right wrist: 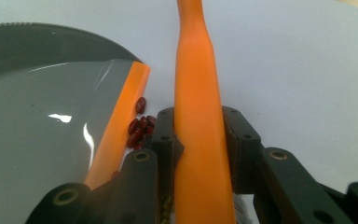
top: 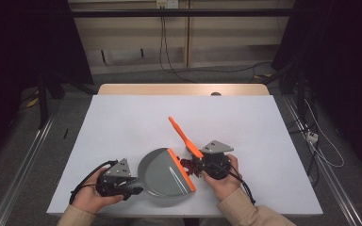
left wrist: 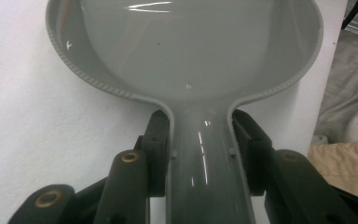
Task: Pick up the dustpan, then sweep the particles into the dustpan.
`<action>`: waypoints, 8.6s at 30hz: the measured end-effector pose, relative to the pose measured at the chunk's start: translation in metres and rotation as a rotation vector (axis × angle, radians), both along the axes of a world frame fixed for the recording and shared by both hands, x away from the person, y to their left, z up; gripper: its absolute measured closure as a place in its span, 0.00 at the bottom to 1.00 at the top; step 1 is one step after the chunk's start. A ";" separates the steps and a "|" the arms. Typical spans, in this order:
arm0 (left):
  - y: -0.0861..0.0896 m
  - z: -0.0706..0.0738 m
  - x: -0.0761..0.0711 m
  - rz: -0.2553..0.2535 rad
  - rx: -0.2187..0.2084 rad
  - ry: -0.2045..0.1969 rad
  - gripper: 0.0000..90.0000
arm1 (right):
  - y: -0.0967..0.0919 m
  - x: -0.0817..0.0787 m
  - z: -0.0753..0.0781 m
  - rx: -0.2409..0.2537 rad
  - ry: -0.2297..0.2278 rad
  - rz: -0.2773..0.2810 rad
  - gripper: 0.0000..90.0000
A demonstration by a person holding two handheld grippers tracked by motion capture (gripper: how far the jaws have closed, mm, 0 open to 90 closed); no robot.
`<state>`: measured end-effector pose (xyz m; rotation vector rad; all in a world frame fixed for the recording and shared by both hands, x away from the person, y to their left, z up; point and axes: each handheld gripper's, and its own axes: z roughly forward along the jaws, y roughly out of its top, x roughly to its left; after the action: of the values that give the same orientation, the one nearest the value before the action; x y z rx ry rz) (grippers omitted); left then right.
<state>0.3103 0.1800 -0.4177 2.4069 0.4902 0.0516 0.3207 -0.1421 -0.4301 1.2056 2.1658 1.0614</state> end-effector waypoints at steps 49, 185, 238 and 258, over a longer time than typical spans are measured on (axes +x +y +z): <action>-0.020 -0.017 0.002 0.054 -0.018 0.040 0.70 | 0.037 -0.010 0.006 0.192 0.024 -0.022 0.78; 0.049 -0.032 0.057 0.814 -0.068 -0.105 0.70 | -0.057 0.017 0.016 0.212 -0.070 -0.069 0.78; 0.036 -0.006 0.034 0.652 -0.213 -0.166 0.17 | -0.062 0.014 0.014 0.219 -0.058 -0.069 0.78; 0.022 0.006 0.051 0.511 -0.284 -0.181 0.07 | -0.065 0.013 0.011 0.200 -0.046 -0.062 0.78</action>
<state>0.3612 0.2016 -0.4114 1.9288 0.9450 0.3911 0.3338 -0.2070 -0.4189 1.3123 2.0116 1.2910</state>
